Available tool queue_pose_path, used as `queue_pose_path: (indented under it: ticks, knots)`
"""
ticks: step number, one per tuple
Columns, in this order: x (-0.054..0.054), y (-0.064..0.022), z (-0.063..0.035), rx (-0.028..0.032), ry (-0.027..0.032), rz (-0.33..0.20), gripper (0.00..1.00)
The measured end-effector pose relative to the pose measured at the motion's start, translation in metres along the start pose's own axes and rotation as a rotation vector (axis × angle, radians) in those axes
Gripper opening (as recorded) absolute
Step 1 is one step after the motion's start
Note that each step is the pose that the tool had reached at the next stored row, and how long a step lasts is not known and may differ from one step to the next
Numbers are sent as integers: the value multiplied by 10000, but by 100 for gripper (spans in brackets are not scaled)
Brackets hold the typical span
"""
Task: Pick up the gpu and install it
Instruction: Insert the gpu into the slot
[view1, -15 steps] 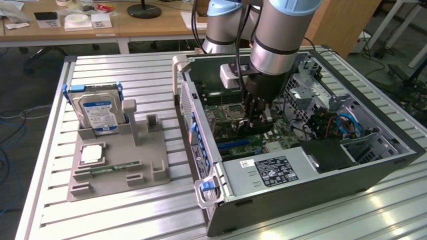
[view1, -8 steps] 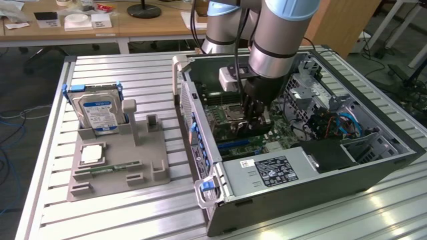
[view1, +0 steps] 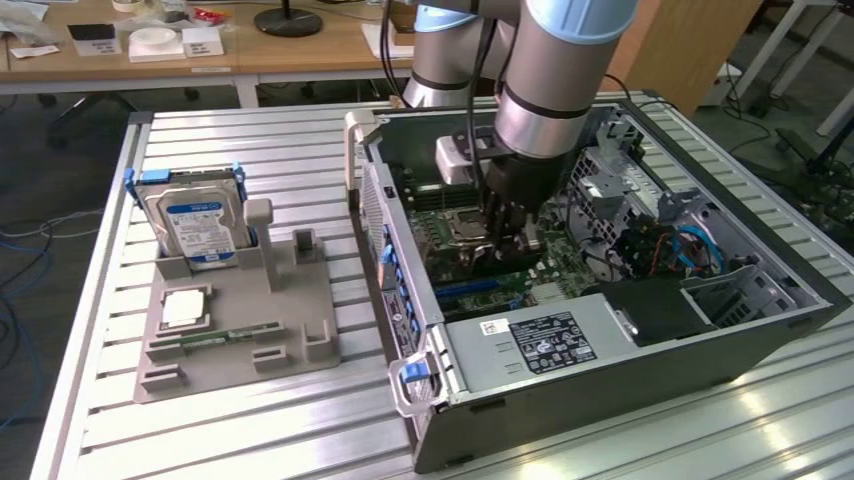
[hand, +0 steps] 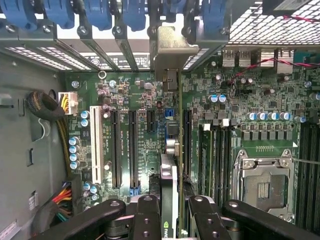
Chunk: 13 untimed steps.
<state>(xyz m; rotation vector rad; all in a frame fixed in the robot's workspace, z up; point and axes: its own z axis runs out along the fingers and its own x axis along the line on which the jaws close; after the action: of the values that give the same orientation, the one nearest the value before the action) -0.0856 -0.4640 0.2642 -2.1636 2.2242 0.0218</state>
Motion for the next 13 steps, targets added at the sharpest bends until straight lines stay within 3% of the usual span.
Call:
queue_pose_path:
  ticks: [13]
  knots:
    - [7, 68, 2, 0, -1, 1, 26]
